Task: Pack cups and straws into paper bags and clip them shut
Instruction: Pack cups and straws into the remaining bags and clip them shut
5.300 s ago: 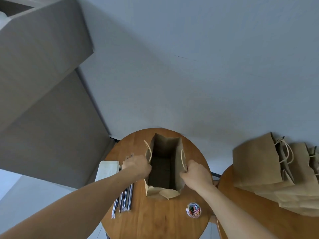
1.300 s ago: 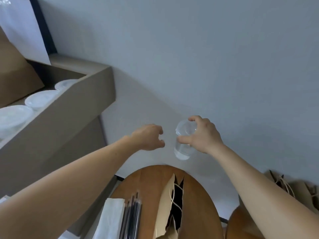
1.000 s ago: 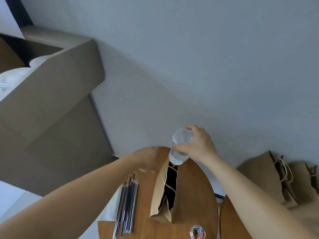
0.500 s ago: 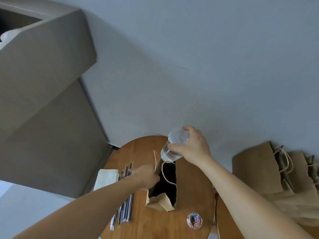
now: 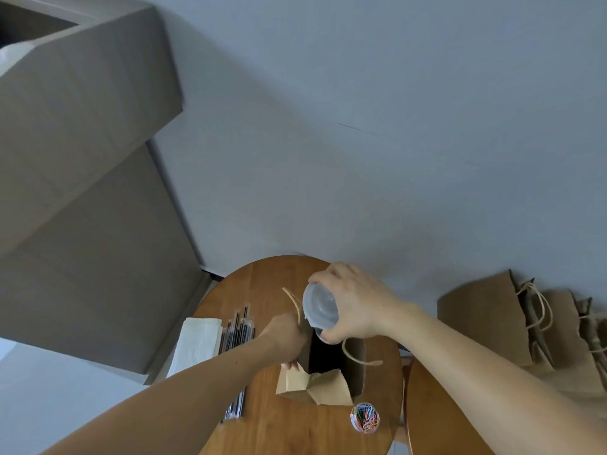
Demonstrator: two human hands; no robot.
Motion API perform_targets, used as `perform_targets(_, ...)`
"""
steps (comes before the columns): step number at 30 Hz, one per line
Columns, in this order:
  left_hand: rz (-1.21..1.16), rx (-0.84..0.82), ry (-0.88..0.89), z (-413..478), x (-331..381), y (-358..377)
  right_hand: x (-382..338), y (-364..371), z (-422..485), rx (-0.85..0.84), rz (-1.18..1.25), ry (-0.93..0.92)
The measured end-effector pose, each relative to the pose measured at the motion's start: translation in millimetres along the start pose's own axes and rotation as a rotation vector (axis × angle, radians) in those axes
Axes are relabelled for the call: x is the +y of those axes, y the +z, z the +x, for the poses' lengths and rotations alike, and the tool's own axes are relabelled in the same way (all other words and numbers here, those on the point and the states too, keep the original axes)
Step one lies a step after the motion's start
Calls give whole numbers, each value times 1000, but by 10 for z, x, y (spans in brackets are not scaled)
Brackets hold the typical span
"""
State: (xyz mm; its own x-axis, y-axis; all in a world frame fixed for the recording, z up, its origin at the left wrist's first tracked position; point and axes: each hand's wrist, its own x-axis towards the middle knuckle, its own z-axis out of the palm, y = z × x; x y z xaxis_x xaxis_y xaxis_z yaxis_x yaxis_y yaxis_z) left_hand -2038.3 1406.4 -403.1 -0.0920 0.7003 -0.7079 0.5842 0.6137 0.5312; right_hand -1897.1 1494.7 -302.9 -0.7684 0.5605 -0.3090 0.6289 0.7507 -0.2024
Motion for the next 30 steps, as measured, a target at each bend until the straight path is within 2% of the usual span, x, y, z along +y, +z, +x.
perform_targets(5,-51,-16,6,-81,-19,-29,8,318,36,-61,101,223)
perform_targets(10,-115,20,-30,-86,-179,-59,-4,766,87,-150,22,275)
perform_targets(16,-61,79,-39,-73,-251,13,-15,1358,281,-262,72,434)
perform_targets(23,31,151,10,-36,-353,60,-12,1985,458,-281,56,442)
perform_targets(30,44,162,9,-7,-413,109,-61,2260,540,-263,-40,384)
